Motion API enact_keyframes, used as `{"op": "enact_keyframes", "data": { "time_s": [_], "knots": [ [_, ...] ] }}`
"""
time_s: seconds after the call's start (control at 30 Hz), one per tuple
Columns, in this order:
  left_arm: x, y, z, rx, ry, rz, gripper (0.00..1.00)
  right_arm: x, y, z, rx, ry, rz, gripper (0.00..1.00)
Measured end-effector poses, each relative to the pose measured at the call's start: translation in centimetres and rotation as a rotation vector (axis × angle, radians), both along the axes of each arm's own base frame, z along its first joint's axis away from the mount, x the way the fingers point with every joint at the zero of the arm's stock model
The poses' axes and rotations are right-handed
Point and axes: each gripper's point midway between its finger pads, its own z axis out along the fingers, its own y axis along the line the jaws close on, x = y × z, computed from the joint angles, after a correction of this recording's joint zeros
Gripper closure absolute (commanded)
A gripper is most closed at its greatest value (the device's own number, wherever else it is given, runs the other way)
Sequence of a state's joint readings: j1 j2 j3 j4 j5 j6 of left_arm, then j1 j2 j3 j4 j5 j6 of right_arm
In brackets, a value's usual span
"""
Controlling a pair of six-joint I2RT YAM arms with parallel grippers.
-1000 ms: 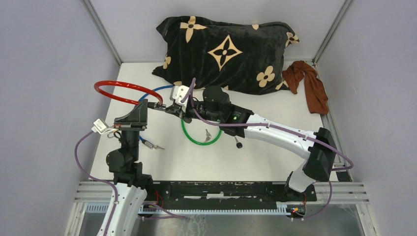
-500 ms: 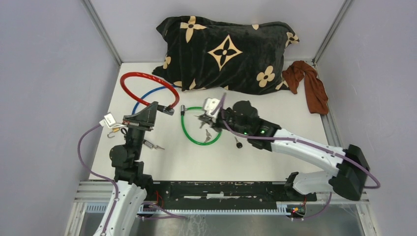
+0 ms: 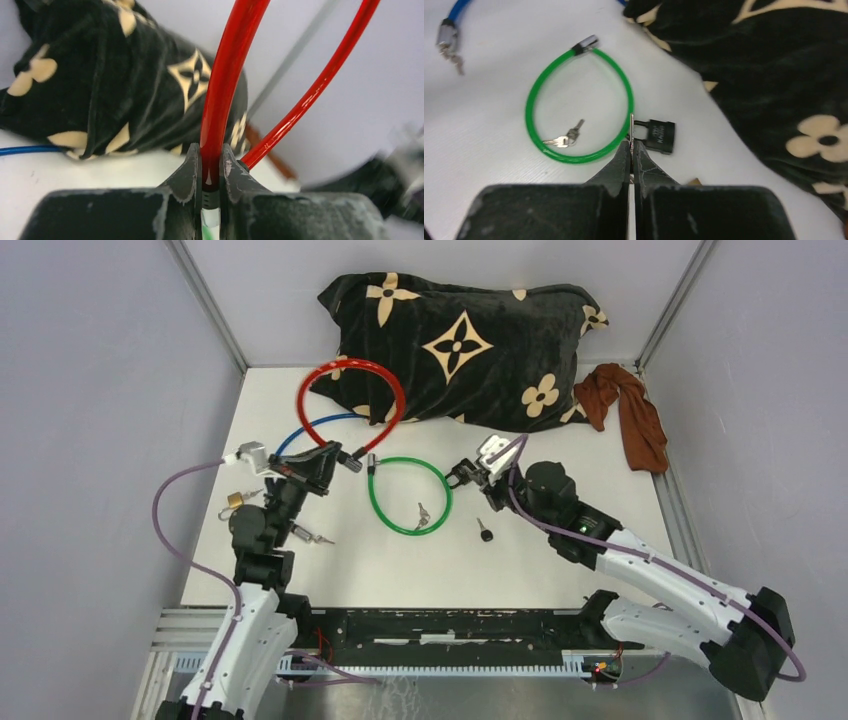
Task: Lock with the key
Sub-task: Place the lock at the center of the board.
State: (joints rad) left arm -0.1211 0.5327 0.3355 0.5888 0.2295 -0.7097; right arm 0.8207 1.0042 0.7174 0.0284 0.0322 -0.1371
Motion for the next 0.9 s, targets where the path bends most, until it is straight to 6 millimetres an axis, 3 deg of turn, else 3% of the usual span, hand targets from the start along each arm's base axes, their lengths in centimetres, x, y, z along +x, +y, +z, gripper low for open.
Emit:
{"op": "enact_keyframes", "data": {
  "time_s": [0.07, 0.17, 0.33, 0.43, 0.6, 0.7, 0.73, 0.83, 0.9],
  "knots": [
    [0.6, -1.8, -1.9, 0.167, 0.024, -0.066, 0.98, 0.9, -1.8, 1.0, 0.021, -0.017, -0.083, 1.00],
    [0.4, -5.9, -4.9, 0.425, 0.063, -0.247, 0.98, 2.9, -6.1, 1.5, 0.028, -0.017, -0.263, 1.00],
    [-5.3, -15.2, -9.2, 0.747, 0.057, -0.690, 0.98, 5.0, -13.5, 1.3, 0.029, 0.011, -0.536, 1.00],
    [-8.3, -18.9, -12.8, 0.803, 0.174, -0.901, 0.98, 5.0, -16.3, 1.8, 0.032, 0.001, -0.632, 1.00],
    [-9.8, -21.3, -20.9, 0.871, 0.492, -1.031, 0.98, 3.6, -16.8, 3.0, 0.041, -0.021, -0.610, 1.00],
    [-10.6, -21.4, -24.3, 0.925, 0.615, -1.034, 0.96, 2.6, -14.8, 2.8, 0.045, 0.000, -0.474, 1.00],
    [-10.8, -21.4, -25.0, 0.935, 0.640, -1.033, 0.90, 2.1, -13.6, 2.5, 0.049, 0.017, -0.403, 1.00],
    [-10.5, -21.2, -26.4, 0.963, 0.692, -1.005, 0.50, 0.2, -10.0, 1.3, 0.071, 0.100, -0.181, 1.00],
    [-10.3, -21.0, -26.8, 0.972, 0.714, -0.986, 0.32, -1.5, -7.7, -0.5, 0.092, 0.176, -0.048, 1.00]
  ]
}}
